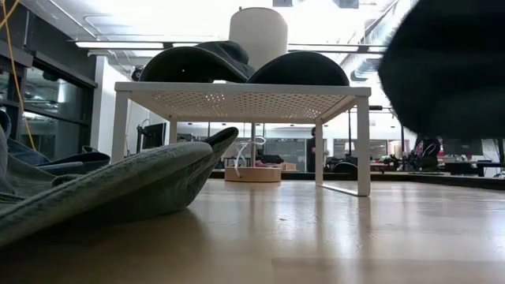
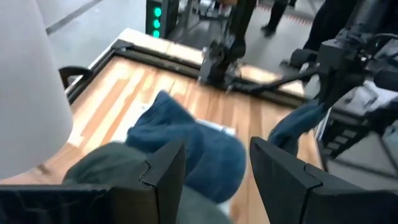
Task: Pick & Place hat
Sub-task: Stack the bottom blue cap on the blue cap on the shelf
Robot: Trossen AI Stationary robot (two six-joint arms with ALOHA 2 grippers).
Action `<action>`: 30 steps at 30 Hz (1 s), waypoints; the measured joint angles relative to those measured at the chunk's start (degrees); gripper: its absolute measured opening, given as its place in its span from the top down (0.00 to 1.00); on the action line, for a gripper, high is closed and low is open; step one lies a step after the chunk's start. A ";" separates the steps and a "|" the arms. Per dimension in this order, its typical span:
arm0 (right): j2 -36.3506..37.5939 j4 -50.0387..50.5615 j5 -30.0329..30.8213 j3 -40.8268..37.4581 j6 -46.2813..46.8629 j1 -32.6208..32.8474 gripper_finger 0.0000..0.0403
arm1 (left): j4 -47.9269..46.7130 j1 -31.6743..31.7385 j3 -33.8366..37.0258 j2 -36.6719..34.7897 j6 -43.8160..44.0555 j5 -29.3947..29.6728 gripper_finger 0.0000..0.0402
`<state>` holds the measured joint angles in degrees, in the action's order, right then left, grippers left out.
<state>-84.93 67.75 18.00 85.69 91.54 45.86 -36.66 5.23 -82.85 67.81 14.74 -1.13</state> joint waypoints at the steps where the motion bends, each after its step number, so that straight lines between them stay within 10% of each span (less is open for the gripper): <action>1: 0.00 1.67 1.89 1.56 -0.73 0.37 0.98 | 0.87 -0.48 0.00 0.00 0.68 0.15 0.56; 30: 0.00 12.93 31.49 26.77 -34.87 1.38 0.98 | 24.35 -13.29 0.05 10.78 8.35 9.12 0.56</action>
<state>-84.93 80.68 49.49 112.47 56.67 47.24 -12.31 -8.05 -82.80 78.59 23.10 7.99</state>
